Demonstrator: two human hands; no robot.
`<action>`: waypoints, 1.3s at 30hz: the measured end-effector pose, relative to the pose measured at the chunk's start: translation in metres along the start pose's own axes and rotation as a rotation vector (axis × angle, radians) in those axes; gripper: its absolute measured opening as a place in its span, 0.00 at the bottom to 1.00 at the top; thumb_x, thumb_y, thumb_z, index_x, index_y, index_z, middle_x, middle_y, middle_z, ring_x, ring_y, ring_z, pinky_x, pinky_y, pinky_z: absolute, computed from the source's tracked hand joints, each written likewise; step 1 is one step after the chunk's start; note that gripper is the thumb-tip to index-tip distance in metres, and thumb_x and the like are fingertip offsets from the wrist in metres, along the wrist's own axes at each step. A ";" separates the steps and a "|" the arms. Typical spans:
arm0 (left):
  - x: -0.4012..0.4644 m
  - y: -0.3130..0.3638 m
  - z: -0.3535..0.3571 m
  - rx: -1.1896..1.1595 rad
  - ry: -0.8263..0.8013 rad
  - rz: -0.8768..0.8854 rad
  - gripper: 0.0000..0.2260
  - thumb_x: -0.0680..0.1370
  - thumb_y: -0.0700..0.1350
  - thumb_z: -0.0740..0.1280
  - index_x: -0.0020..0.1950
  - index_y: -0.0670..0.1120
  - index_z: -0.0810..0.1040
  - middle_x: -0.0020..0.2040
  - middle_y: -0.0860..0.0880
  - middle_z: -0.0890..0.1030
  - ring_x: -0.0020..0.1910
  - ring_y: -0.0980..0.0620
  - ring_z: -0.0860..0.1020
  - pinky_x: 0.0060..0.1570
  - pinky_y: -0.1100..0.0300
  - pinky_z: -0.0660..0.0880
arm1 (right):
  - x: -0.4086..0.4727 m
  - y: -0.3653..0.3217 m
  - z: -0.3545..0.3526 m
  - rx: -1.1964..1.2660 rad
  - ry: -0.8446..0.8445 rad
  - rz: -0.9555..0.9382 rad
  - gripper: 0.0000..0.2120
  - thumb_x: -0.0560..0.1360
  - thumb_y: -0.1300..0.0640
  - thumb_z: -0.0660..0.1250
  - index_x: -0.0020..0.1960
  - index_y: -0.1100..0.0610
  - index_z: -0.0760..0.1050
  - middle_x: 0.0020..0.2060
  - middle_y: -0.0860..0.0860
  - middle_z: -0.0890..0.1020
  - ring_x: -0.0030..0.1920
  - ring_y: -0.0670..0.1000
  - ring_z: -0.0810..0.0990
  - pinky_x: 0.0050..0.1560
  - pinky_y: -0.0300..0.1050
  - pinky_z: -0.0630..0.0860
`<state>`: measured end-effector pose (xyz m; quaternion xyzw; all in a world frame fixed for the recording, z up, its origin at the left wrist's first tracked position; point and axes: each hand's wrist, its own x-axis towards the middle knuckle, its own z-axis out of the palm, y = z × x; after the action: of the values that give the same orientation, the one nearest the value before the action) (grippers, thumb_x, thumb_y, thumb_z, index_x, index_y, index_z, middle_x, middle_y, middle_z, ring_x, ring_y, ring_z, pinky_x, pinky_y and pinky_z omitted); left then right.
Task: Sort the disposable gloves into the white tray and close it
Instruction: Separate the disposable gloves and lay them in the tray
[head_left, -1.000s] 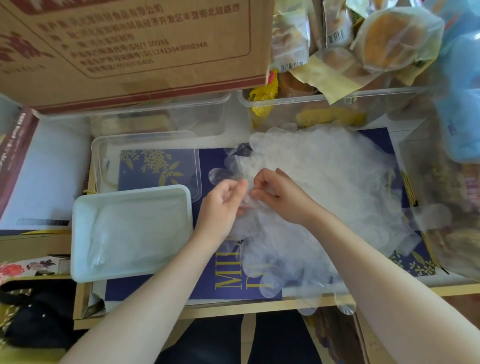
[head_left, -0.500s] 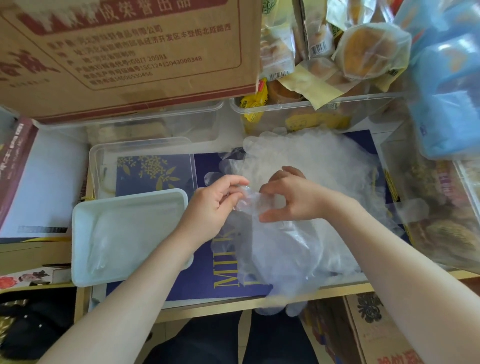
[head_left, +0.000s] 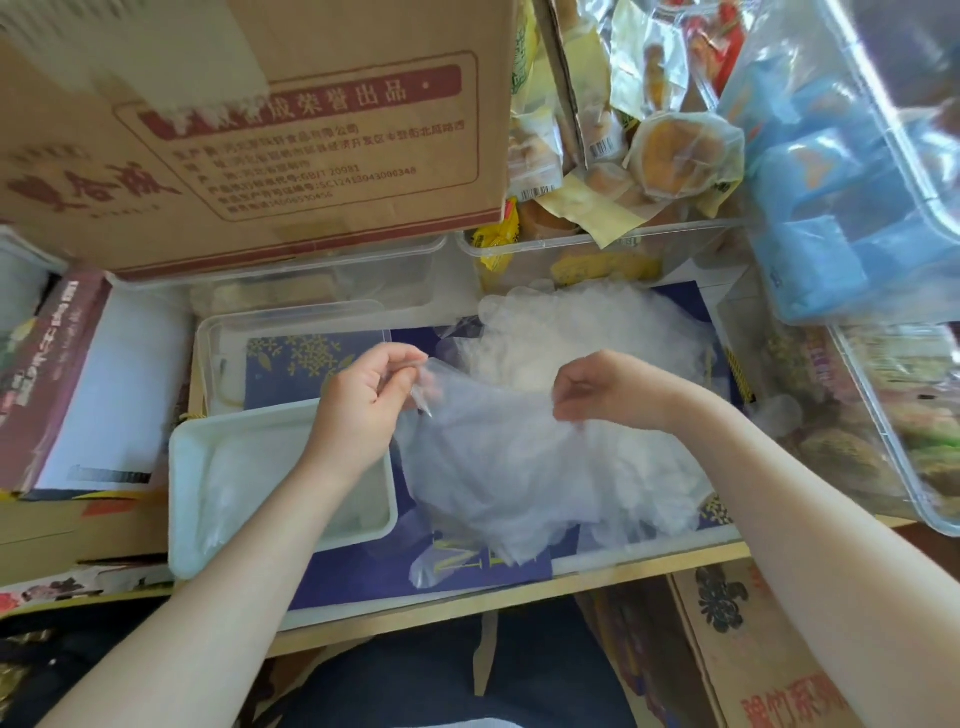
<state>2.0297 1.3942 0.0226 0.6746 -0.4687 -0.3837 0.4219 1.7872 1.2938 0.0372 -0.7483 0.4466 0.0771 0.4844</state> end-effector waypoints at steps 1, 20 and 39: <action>0.001 0.000 0.000 -0.017 0.026 -0.020 0.14 0.79 0.36 0.61 0.45 0.56 0.76 0.39 0.57 0.81 0.38 0.62 0.78 0.50 0.52 0.78 | 0.001 0.002 0.005 0.085 0.061 0.005 0.07 0.73 0.61 0.69 0.38 0.52 0.77 0.33 0.47 0.81 0.35 0.42 0.78 0.45 0.42 0.74; 0.010 0.005 -0.013 -0.092 -0.023 -0.270 0.08 0.71 0.44 0.58 0.42 0.48 0.76 0.37 0.52 0.81 0.36 0.59 0.78 0.39 0.65 0.75 | -0.016 -0.002 0.025 0.530 0.272 0.102 0.04 0.70 0.63 0.72 0.37 0.58 0.79 0.29 0.49 0.81 0.32 0.44 0.79 0.39 0.35 0.74; 0.034 0.042 0.048 0.108 -0.394 -0.011 0.04 0.76 0.44 0.68 0.43 0.49 0.81 0.37 0.52 0.82 0.36 0.60 0.77 0.44 0.64 0.72 | -0.025 -0.013 0.007 0.079 0.645 -0.324 0.19 0.74 0.58 0.69 0.62 0.56 0.69 0.49 0.39 0.74 0.38 0.44 0.77 0.43 0.32 0.71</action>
<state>1.9822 1.3430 0.0410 0.6108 -0.5585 -0.4847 0.2831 1.7840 1.3162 0.0557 -0.7758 0.4547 -0.2582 0.3532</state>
